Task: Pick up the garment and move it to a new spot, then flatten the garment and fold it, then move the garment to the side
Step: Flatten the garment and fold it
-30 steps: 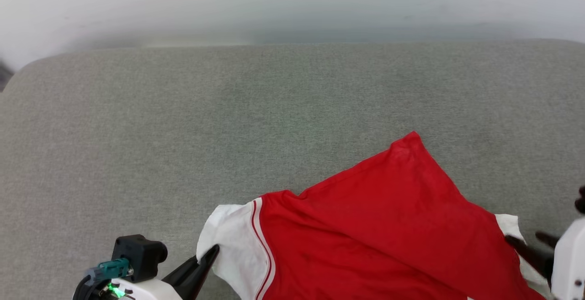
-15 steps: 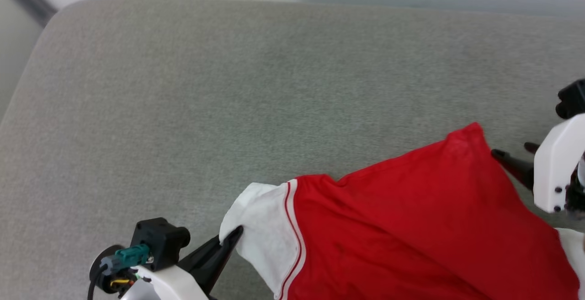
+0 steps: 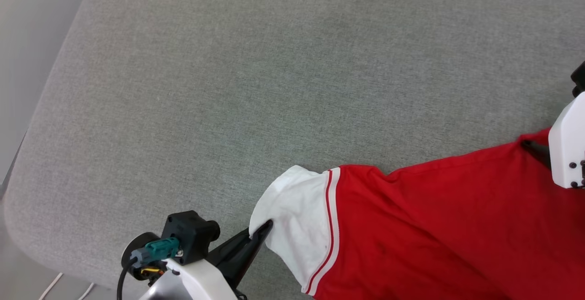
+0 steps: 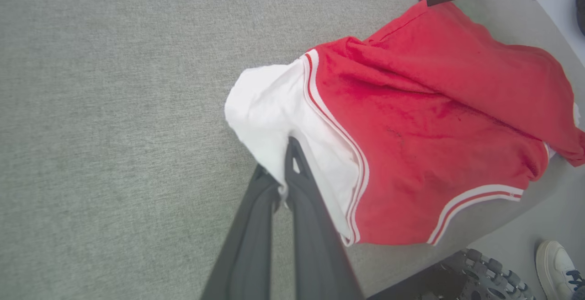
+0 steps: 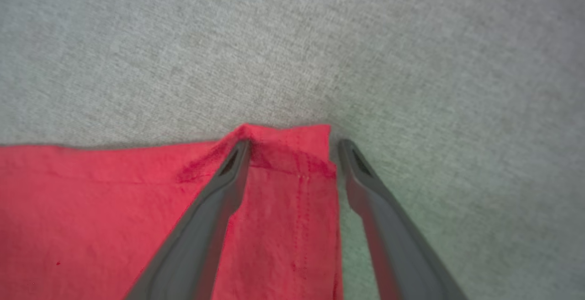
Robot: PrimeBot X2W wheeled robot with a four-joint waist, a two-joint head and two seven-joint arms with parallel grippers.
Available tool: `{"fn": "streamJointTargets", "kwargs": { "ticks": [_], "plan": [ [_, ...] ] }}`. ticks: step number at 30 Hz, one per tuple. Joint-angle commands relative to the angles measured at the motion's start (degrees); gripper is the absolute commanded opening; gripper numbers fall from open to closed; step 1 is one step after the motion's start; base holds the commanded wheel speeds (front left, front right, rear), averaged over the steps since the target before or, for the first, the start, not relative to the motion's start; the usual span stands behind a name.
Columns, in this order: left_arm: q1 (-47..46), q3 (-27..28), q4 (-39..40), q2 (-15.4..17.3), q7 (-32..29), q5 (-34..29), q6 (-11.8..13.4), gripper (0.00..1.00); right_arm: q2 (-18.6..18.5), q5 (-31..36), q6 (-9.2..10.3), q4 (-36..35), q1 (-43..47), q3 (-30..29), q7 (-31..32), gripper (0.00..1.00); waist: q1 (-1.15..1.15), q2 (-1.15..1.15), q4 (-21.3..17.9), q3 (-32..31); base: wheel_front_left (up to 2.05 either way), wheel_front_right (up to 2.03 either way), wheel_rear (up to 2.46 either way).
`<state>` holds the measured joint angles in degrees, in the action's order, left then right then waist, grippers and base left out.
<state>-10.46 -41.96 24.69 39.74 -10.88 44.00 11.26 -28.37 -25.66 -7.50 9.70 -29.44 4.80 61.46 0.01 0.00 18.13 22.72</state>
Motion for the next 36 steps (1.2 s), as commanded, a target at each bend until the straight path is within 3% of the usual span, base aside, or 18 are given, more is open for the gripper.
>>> {"fn": "streamJointTargets", "kwargs": {
  "ticks": [1, 5, 6, 7, 15, 21, 28, 36],
  "plan": [
    [-0.83, -0.01, -0.19, -0.42, 0.43, -0.45, -0.21, 0.00, 0.25, -0.18, 0.01, 1.72, 1.11, 1.18, 0.63, 1.00, -0.01, 0.00, 0.87, 0.79, 0.00, 0.00, 0.00],
    [-1.48, -0.08, -1.08, -1.07, 0.85, -0.31, -0.62, 0.00, -0.10, -0.87, 0.02, 3.58, 3.64, 2.29, 2.20, 0.97, -0.01, 0.00, 1.56, 1.03, 0.00, 0.00, 0.00],
    [-1.57, -0.04, -1.28, -1.15, 1.00, -0.24, -0.69, 0.00, -0.17, -1.12, 0.01, 3.87, 4.16, 2.54, 2.68, 0.40, -0.01, 0.00, 1.67, 1.02, 0.00, 0.00, 0.00],
    [-1.65, 0.00, -1.49, -1.20, 1.06, -0.21, -0.78, 0.00, -0.33, -1.39, 0.01, 4.00, 4.53, 2.70, 2.84, 0.00, -0.01, 0.00, 1.74, 0.97, 0.00, 0.00, 0.00],
    [-0.76, 0.54, -2.72, -0.67, 1.80, 0.39, -0.70, 0.00, -0.59, -1.72, 0.02, 3.97, 3.67, 1.92, 0.08, 0.00, -0.01, 0.00, 0.45, -2.01, 0.00, 0.00, 0.00],
    [0.11, 1.73, -2.38, 0.74, 2.46, 0.78, -0.15, 0.00, -0.01, -2.28, 0.02, 3.46, 0.95, 1.55, -5.58, 0.00, -0.01, 0.00, -1.87, -6.30, 0.00, 0.00, 0.00],
    [0.17, 5.24, -1.41, 3.75, 4.04, 1.40, 0.53, 0.00, -0.24, -4.43, 0.02, 1.87, -1.90, 2.28, -12.11, 0.00, -0.01, 0.00, -6.08, -12.37, 0.00, 0.00, 0.00],
    [-3.05, 11.24, 0.73, 6.25, 7.27, 0.62, 2.11, 0.00, -1.37, -7.86, 0.02, -4.58, -5.33, 3.66, -18.11, 0.00, -0.01, 0.00, -11.40, -17.15, 0.00, 0.00, 0.00]
  ]
}}
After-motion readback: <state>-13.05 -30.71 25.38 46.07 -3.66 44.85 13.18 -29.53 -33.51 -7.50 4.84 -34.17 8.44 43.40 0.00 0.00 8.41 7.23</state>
